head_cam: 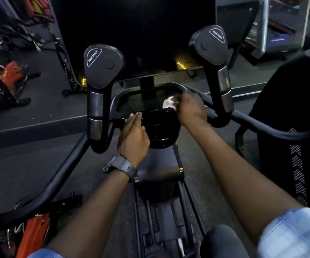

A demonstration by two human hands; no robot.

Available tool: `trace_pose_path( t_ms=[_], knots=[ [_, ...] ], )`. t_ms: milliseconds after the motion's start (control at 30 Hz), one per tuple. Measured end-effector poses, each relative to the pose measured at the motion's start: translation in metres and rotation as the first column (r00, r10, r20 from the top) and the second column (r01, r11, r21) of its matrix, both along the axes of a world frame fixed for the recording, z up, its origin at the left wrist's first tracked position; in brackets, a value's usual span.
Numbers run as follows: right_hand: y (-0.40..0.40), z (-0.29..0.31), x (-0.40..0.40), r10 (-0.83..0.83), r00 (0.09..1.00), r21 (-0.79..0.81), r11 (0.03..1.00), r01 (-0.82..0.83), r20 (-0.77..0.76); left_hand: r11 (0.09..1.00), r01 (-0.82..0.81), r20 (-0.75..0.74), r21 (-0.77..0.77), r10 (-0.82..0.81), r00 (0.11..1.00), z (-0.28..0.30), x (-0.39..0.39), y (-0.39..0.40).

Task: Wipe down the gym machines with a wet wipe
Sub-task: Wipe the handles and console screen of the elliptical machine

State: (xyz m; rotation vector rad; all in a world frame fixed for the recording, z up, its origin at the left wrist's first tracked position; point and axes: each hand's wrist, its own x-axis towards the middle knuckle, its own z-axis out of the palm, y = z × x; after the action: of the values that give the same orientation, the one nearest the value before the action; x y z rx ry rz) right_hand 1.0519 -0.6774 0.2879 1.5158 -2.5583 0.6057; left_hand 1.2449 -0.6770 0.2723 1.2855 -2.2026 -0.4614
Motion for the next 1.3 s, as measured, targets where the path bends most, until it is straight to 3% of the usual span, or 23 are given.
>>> trace_pose_path(
  t_ms=[133, 233, 367, 533, 633, 733, 867, 1133, 1200, 1300],
  knots=[
    [-0.031, 0.013, 0.017, 0.233, 0.972, 0.111, 0.967, -0.231, -0.005, 1.0, -0.028, 0.012, -0.012, 0.029, 1.0, 0.001, -0.001, 0.001],
    [-0.061, 0.019, 0.064, 0.417, 0.903, 0.131, 0.894, -0.428, 0.103, 0.991, -0.103, 0.026, -0.081, 0.106, 0.994, -0.003, 0.006, 0.005],
    [-0.063, 0.03, 0.081, 0.625, 0.777, 0.124, 0.767, -0.629, 0.074, 0.987, -0.144, 0.163, -0.067, 0.153, 0.975, 0.002, 0.007, 0.002],
    [-0.082, 0.027, 0.046, 0.558, 0.827, 0.109, 0.82, -0.561, 0.064, 0.982, -0.065, 0.23, -0.175, 0.105, 0.967, 0.003, 0.003, 0.002],
    [-0.085, 0.028, 0.079, 0.687, 0.724, 0.149, 0.711, -0.687, 0.062, 0.98, 0.004, 0.255, -0.198, 0.048, 0.966, 0.004, 0.002, 0.005],
    [-0.075, 0.036, 0.059, 0.757, 0.649, 0.166, 0.632, -0.757, 0.077, 0.964, 0.024, 0.214, -0.264, 0.035, 0.976, 0.0, 0.004, 0.004],
    [-0.066, 0.047, 0.034, 0.761, 0.648, 0.287, 0.613, -0.736, 0.033, 0.946, -0.011, 0.128, -0.324, 0.055, 0.99, -0.007, 0.004, 0.004],
    [-0.096, 0.033, 0.102, 0.856, 0.507, 0.175, 0.486, -0.856, 0.099, 0.933, 0.006, 0.153, -0.361, 0.053, 0.987, -0.01, 0.005, 0.005],
    [-0.102, 0.031, 0.094, 0.828, 0.547, 0.126, 0.534, -0.836, 0.122, 0.932, -0.009, 0.136, -0.363, 0.063, 0.989, -0.012, 0.005, 0.003],
    [-0.116, 0.021, 0.066, 0.545, 0.83, 0.035, 0.833, -0.552, 0.122, 0.935, -0.009, 0.092, -0.355, 0.045, 0.995, -0.015, 0.002, 0.001]
  ],
)
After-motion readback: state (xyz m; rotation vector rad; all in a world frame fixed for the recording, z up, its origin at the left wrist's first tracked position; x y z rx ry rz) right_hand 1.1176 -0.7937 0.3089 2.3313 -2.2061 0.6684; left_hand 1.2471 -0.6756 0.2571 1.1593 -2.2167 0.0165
